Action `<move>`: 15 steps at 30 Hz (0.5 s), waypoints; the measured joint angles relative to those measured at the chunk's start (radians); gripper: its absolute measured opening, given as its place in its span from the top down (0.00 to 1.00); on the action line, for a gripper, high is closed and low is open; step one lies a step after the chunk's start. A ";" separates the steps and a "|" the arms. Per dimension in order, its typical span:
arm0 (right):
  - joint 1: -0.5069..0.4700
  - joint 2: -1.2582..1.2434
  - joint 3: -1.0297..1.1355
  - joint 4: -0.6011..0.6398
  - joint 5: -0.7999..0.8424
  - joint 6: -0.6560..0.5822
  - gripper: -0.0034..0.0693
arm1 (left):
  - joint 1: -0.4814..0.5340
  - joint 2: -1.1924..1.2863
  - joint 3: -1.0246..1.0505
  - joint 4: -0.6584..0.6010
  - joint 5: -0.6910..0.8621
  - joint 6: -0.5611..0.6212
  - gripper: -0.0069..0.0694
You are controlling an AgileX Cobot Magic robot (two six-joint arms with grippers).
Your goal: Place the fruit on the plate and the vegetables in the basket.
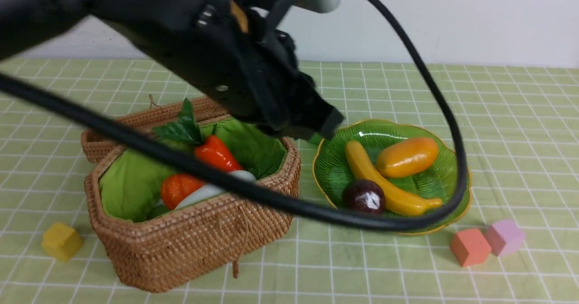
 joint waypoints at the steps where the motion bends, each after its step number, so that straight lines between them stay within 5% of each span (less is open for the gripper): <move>1: 0.000 0.000 0.000 0.000 0.000 0.000 0.62 | 0.000 -0.034 0.000 0.035 0.066 -0.035 0.92; 5: 0.000 0.000 0.000 0.000 0.000 0.000 0.62 | 0.000 -0.166 0.034 0.143 0.200 -0.185 0.93; 15: 0.000 0.000 0.000 -0.001 0.000 0.000 0.62 | 0.000 -0.632 0.382 0.174 0.207 -0.404 0.93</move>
